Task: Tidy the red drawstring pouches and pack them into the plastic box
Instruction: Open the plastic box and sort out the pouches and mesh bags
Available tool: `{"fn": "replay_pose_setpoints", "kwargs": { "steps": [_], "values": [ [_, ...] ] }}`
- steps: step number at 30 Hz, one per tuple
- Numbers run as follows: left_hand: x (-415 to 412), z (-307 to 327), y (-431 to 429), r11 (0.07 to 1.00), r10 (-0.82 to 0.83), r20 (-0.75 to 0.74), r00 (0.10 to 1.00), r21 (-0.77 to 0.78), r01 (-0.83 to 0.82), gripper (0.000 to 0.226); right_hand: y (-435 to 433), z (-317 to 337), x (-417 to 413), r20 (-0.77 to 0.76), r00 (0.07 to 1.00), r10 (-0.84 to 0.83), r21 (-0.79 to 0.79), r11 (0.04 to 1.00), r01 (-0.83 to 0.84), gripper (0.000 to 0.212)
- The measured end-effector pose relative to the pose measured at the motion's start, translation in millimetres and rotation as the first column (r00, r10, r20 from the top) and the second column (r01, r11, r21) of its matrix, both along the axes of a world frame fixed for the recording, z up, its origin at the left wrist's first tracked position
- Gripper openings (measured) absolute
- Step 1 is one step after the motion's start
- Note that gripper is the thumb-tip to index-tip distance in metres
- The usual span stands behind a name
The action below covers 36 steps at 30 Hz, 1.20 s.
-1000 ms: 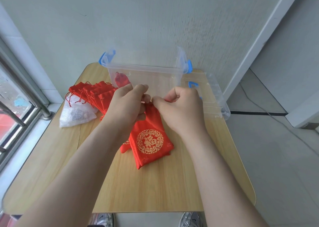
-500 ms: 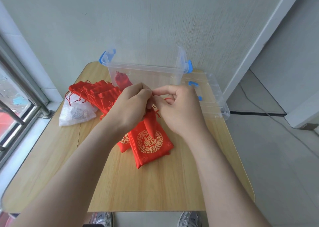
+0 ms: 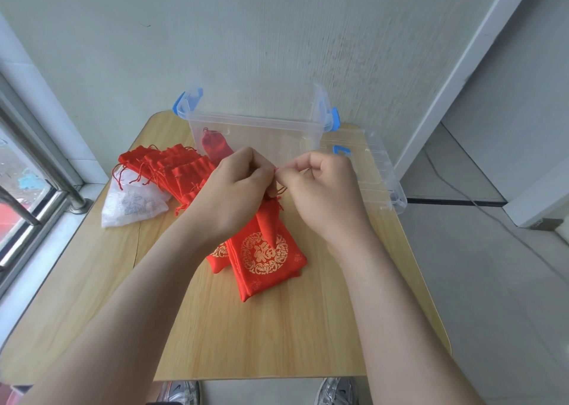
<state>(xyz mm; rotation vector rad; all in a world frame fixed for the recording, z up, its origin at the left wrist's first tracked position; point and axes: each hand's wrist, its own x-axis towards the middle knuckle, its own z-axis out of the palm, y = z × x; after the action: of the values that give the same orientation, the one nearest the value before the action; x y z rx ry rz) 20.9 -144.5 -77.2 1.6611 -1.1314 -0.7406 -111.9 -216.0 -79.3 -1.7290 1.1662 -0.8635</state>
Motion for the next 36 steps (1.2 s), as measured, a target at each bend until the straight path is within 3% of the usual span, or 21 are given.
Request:
{"fn": "replay_pose_setpoints", "kwargs": {
  "steps": [3,5,11,18,21,24,29,32,36],
  "values": [
    [1.0,0.9,2.3,0.999,-0.055,-0.021,0.998,-0.001,0.055,0.019,-1.3,2.1,-1.7,0.070,0.997,-0.033,0.114,0.993,0.025,0.012],
    [2.6,-0.7,2.7,0.996,-0.079,0.055,0.995,-0.025,0.081,0.019,-1.4,2.7,-2.5,0.072,0.996,-0.048,0.157,0.987,0.036,0.010],
    [5.3,-4.8,0.6,0.995,-0.077,0.208,0.975,-0.050,0.089,0.018,-3.5,0.2,-4.3,-0.031,0.999,-0.044,0.073,0.996,0.046,0.009],
    [7.3,-8.9,-0.5,0.999,-0.019,0.258,0.966,0.039,0.009,0.027,1.0,7.7,-11.4,-0.365,0.926,0.092,-0.004,0.995,-0.100,0.031],
    [9.1,-8.6,-0.1,0.999,-0.029,0.286,0.958,0.043,0.017,0.028,3.0,9.2,-11.5,-0.462,0.879,0.118,-0.020,0.990,-0.143,0.029],
    [10.3,-8.6,0.5,0.996,-0.086,0.407,0.909,0.064,0.065,0.023,5.5,10.4,-9.5,-0.417,0.894,0.162,-0.009,0.983,-0.183,0.028],
    [6.9,-7.5,2.2,0.989,-0.139,0.568,0.811,0.041,0.141,0.017,2.0,3.3,-9.5,-0.273,0.959,0.080,0.002,0.997,-0.082,0.033],
    [6.5,-5.4,3.1,0.980,-0.187,0.562,0.806,0.052,0.190,0.016,0.4,2.0,-13.3,-0.192,0.979,0.072,0.131,0.990,-0.047,0.037],
    [5.6,-1.9,4.4,0.979,-0.197,0.509,0.838,0.058,0.195,0.018,0.5,-1.2,-11.4,-0.132,0.991,0.020,0.162,0.987,0.002,0.038]
  ]
}}
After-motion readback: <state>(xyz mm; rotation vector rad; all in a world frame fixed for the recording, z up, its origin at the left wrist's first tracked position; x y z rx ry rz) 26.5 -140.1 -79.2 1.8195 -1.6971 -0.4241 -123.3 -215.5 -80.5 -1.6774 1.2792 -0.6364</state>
